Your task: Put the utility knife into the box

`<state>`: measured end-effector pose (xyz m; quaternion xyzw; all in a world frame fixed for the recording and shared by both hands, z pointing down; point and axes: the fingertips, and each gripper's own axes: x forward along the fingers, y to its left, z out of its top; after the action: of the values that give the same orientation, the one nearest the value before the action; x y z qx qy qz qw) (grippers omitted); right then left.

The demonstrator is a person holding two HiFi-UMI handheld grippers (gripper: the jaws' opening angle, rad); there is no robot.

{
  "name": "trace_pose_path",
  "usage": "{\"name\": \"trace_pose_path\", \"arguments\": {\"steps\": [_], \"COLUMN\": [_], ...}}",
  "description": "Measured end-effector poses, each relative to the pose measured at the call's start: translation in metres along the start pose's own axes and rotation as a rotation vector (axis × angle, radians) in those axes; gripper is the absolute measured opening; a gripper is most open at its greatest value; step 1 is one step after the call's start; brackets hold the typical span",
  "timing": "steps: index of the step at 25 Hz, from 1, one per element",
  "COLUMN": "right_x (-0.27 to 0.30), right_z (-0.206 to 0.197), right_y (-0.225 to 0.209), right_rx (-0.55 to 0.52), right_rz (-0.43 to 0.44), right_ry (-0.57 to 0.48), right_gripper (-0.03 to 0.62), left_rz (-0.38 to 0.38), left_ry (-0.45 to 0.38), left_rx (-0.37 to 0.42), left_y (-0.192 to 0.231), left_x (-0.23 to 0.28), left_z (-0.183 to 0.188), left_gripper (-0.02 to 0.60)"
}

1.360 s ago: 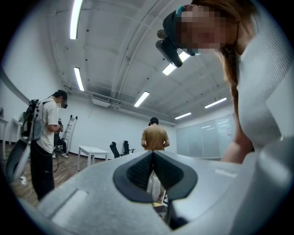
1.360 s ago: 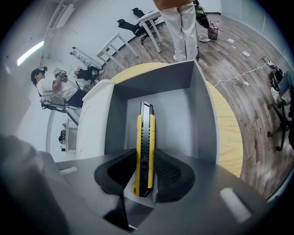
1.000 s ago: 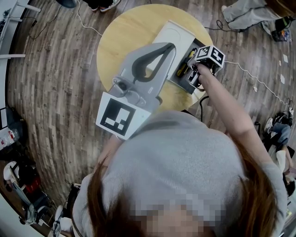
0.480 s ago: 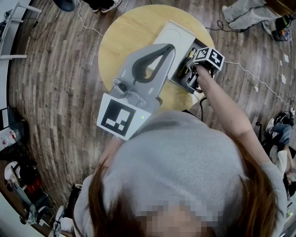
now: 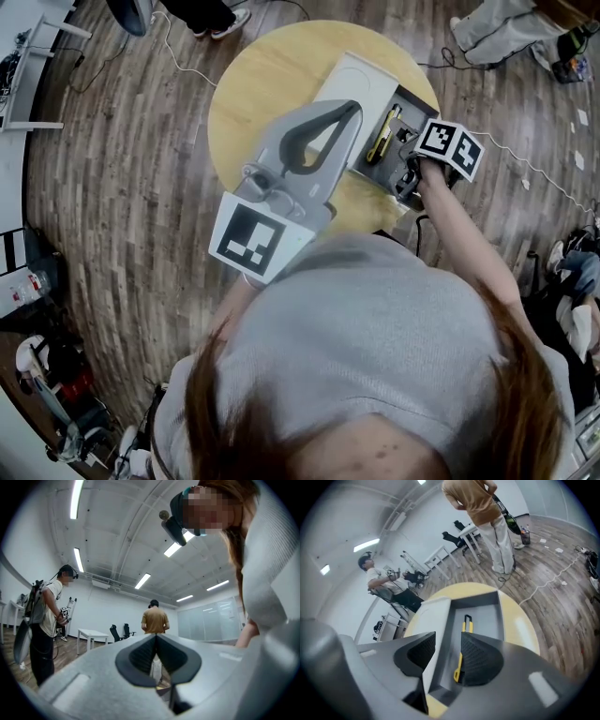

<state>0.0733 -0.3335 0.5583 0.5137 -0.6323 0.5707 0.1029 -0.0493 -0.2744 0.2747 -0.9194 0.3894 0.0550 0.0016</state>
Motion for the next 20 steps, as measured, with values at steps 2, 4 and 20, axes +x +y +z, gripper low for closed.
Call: {"name": "trace_pose_path", "arguments": {"steps": [2,4,20], "right_x": [-0.021,-0.042,-0.166], "right_z": [0.019,0.036,0.046], "right_y": [0.022,0.044,0.185], "right_rx": [-0.110,-0.255,-0.751], "right_rz": [0.047,0.074,0.429], "right_ry": [-0.121,-0.247,-0.654], "right_gripper": [0.170,0.142,0.002], "left_rz": [-0.006,-0.011,-0.005], "left_ry": [0.002,0.003,0.004], "left_rx": [0.003,0.008,0.031], "left_y": [0.001,0.002,-0.002], "left_x": [0.000,0.003,0.006], "left_z": [0.000,0.000,0.004], "left_gripper": [0.002,0.002,0.002]}}
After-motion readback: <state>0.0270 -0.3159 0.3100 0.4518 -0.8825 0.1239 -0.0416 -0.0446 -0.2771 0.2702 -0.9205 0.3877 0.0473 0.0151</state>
